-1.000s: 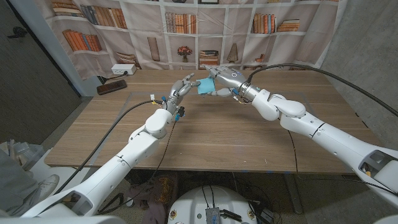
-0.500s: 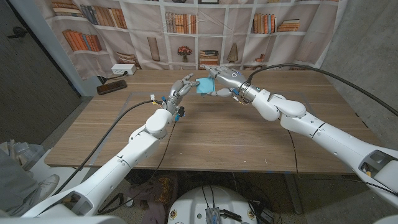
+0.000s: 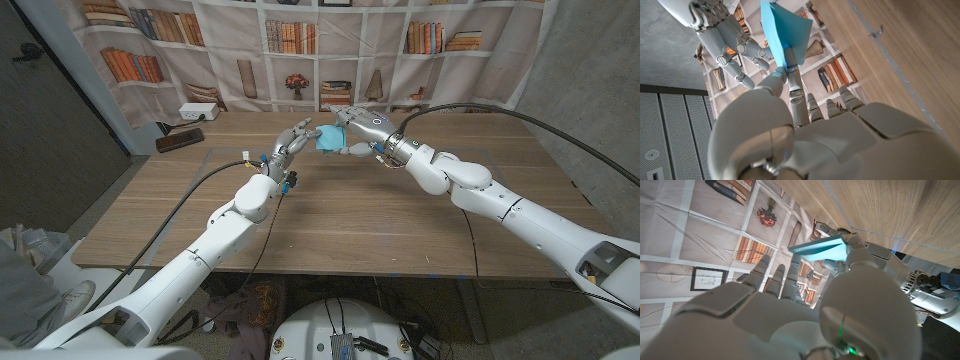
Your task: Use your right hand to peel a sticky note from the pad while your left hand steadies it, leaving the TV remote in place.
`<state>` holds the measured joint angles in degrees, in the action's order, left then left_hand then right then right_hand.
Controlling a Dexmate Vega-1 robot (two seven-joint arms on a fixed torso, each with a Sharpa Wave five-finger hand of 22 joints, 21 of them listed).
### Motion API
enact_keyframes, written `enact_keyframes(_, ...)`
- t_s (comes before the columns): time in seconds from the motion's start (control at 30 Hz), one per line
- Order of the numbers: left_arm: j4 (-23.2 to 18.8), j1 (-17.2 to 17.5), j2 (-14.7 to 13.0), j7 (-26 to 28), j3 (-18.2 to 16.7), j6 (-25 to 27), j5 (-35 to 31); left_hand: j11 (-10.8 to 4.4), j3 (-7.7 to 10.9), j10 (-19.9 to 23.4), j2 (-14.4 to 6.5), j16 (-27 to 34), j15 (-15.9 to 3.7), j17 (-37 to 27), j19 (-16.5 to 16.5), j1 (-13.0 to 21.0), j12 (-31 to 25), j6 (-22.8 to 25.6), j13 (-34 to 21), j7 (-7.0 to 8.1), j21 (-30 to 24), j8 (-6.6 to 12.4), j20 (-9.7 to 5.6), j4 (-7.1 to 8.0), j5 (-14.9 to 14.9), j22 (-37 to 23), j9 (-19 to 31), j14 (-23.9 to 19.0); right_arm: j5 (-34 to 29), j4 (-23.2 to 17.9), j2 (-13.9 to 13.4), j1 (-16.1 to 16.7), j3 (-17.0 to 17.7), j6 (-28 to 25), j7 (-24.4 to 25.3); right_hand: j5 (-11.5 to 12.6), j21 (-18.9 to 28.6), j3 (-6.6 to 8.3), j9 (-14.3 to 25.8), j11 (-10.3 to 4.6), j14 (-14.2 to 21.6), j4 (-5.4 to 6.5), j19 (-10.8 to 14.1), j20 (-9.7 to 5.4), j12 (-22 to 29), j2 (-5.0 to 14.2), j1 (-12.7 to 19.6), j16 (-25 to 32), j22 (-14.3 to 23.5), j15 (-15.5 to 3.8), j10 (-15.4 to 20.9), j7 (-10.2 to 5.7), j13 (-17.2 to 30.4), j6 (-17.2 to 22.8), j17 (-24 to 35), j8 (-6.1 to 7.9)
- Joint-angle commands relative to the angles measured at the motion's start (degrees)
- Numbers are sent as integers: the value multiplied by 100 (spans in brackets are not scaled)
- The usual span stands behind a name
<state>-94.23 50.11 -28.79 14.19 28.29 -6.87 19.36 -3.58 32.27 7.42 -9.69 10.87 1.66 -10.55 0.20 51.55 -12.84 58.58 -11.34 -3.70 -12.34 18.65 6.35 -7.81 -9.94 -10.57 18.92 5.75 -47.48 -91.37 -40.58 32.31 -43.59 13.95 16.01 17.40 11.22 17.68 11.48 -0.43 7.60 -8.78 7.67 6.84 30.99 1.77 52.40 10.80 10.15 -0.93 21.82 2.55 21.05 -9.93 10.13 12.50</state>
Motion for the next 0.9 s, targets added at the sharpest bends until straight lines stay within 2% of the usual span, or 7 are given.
enact_keyframes(0.03,25,16,-11,-60,-10,-78,31,3,-9,-24,-5,30,20,-24,-36,22,25,-36,-22,23,-12,42,23,43,-13,-6,48,66,-34,62,17,-42,-51,-26,-56,24,13,22,1,-491,12,-30,22,-47,76,45,40,27,-1,-23,549,-8,177,30,18,3)
enact_keyframes(0.23,57,13,9,-81,-15,-130,54,5,-25,-53,-2,24,2,-26,-45,26,35,-56,-25,52,-6,60,20,51,-19,-7,92,83,-16,168,33,-88,-89,-37,-118,21,19,20,1,-486,10,-28,46,-54,79,43,47,23,-2,-29,548,-11,180,29,19,-2)
enact_keyframes(0.33,65,16,9,-102,-20,-141,77,-45,-32,-78,-7,25,0,-30,-48,28,44,-51,-26,58,-4,78,12,60,-24,-7,119,88,-24,202,38,-102,-108,-58,-137,21,31,27,1,-475,9,-34,89,-40,78,49,69,20,-3,-26,537,-11,183,36,18,-2)
enact_keyframes(0.53,75,12,15,-106,-15,-161,69,-79,-39,-98,-10,25,1,-37,-49,24,51,-66,-27,75,-3,93,6,76,-29,-7,154,99,-31,240,46,-125,-140,-120,-182,17,8,26,1,-481,49,-30,49,54,82,47,80,31,-5,-53,532,-13,187,36,20,-9)
enact_keyframes(0.9,54,24,39,-78,-14,-122,94,-164,-50,-115,-7,28,-12,-44,-46,26,55,-66,-30,94,-2,133,-1,94,-34,-8,222,107,31,32,-30,-52,-75,-81,-109,11,-9,18,1,-475,34,-17,20,89,79,45,74,20,-7,-48,509,-21,193,44,24,-13)
